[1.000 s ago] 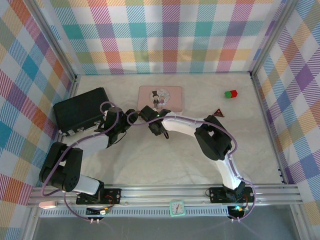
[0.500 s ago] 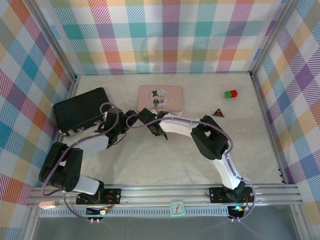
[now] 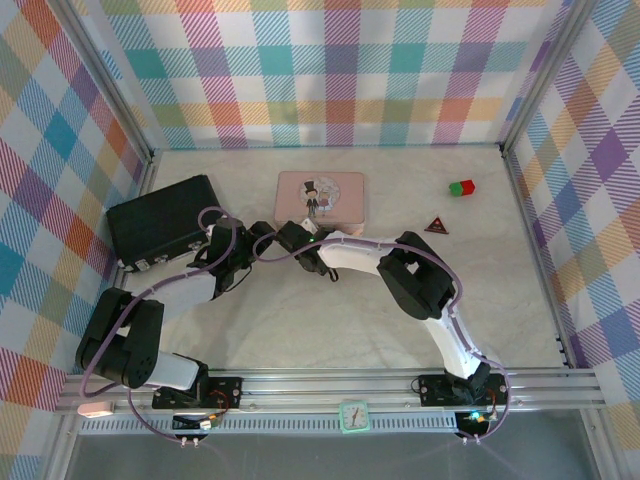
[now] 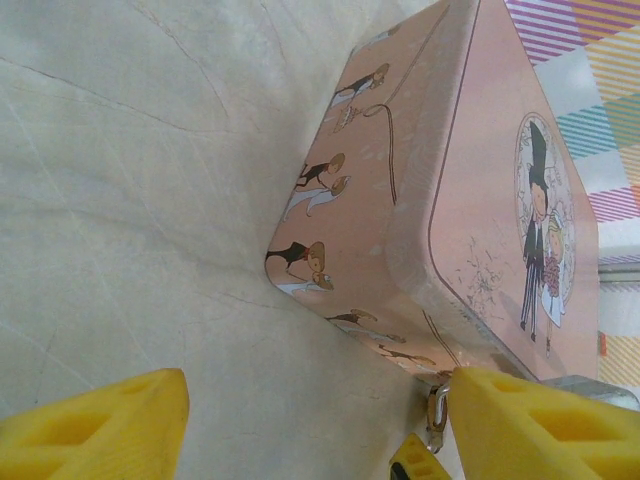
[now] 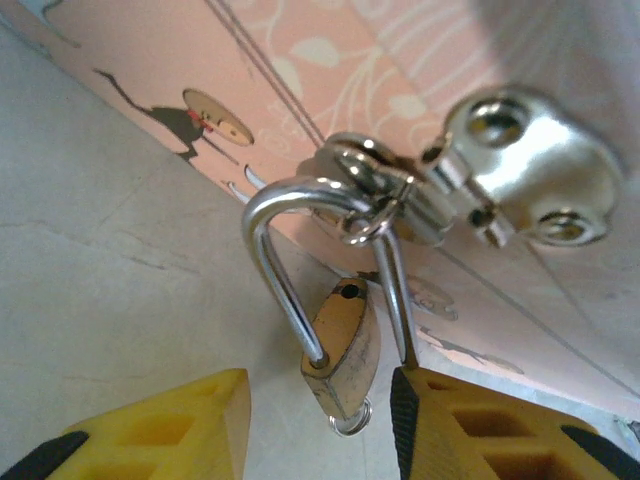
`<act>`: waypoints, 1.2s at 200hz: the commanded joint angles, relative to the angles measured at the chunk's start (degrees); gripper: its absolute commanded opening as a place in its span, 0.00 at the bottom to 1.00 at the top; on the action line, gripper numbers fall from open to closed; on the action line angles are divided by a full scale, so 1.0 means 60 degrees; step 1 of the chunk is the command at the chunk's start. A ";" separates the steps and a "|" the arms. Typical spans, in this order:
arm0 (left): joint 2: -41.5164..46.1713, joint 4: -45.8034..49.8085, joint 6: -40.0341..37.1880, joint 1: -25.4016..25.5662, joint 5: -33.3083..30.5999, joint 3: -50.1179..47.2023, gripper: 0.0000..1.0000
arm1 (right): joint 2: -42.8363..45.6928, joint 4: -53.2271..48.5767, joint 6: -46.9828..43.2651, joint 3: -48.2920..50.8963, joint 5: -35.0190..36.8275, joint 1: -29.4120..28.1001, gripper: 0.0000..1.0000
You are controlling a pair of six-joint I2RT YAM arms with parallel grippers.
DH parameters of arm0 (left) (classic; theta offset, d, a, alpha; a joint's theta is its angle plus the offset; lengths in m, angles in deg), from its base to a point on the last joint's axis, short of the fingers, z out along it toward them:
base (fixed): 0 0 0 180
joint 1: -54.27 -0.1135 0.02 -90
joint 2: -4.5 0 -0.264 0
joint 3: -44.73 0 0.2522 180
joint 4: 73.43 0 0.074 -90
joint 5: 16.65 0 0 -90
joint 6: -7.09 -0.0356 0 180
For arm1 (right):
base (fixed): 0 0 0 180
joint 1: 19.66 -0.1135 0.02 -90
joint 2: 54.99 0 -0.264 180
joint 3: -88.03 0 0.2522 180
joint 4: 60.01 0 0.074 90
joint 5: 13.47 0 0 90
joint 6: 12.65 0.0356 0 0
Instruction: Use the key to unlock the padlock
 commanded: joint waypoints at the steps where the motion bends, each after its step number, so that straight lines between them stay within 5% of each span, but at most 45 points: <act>1: 0.0344 -0.0222 0.0018 -0.0100 -0.0091 -0.0132 0.69 | -0.0207 0.0455 -0.0423 0.0195 0.0340 -0.0063 0.37; 78: 0.0867 -0.0024 -0.0041 -0.0100 -0.0231 -0.0217 0.68 | 0.0060 0.2343 -0.2057 0.0980 0.0195 0.0146 0.12; 166: 0.0707 -0.0753 -0.0155 0.0047 0.0389 -0.0323 0.66 | 0.1787 0.0866 -0.0073 0.0978 -0.6379 0.0781 0.02; 210: 0.0616 -0.0824 -0.0143 0.0091 0.0440 -0.0308 0.66 | 0.1759 0.1068 0.0793 0.1248 -0.8157 0.1283 0.02; 240: 0.0532 -0.0833 -0.0152 0.0120 0.0466 -0.0320 0.66 | 0.1922 0.1108 0.1099 0.1323 -0.8301 0.1597 0.15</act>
